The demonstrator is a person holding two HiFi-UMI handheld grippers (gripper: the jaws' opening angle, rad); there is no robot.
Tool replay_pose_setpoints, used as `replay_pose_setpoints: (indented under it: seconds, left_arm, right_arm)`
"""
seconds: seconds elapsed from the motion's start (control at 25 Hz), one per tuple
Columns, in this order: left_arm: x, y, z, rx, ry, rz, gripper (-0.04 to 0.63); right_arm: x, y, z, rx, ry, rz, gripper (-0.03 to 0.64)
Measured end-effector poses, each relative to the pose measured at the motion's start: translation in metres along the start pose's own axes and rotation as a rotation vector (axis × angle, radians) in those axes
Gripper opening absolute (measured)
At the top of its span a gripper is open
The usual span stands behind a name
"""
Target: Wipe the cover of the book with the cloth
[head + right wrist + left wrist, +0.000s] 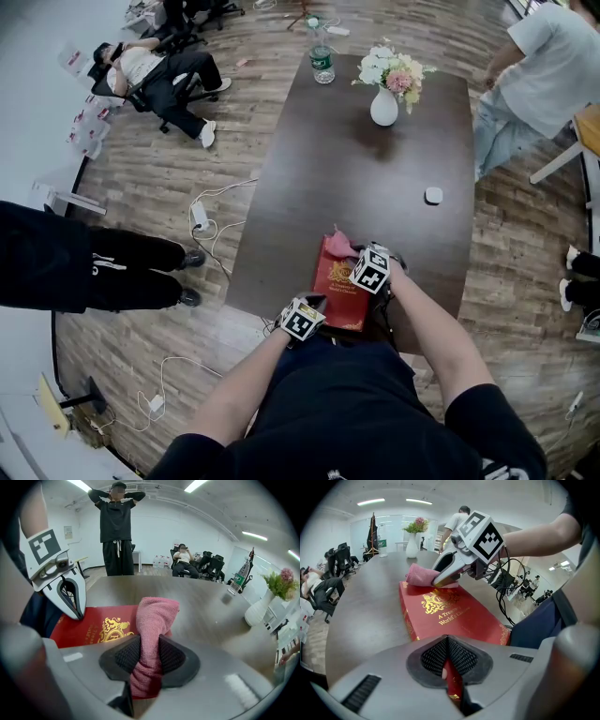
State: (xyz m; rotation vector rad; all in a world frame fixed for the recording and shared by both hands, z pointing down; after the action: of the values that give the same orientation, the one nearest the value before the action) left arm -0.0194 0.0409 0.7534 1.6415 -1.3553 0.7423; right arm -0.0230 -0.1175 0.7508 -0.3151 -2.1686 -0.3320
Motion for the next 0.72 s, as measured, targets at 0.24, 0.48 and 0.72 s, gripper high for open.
replay_pose_setpoints:
  seconds: [0.24,0.48,0.72]
  left_arm:
    - [0.000,0.000,-0.002,-0.007,0.003,0.003,-0.005]
    - [0.003,0.001,0.002,0.022,-0.033,-0.006,-0.005]
    - [0.000,-0.001,0.004,0.014,-0.019,0.000,-0.005]
  right_arm:
    - [-0.005,-0.002,-0.005,0.004,0.004,-0.009,0.110]
    - [-0.011,-0.003,-0.012,0.017,-0.001,-0.017,0.110]
    - [-0.016,-0.005,-0.021,0.043,-0.012,-0.026,0.110]
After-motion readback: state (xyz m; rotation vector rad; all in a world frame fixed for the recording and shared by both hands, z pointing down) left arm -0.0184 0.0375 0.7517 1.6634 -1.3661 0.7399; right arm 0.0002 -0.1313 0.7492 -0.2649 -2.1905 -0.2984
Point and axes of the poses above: the fingertips, and each gripper's own axes: x forward along the fingers, y to its left, z out of its top, the point moved 3 cm from there along -x, backward along the fingers, and after that the axes turned 7 degrees about -x, right-handed, at the moved point
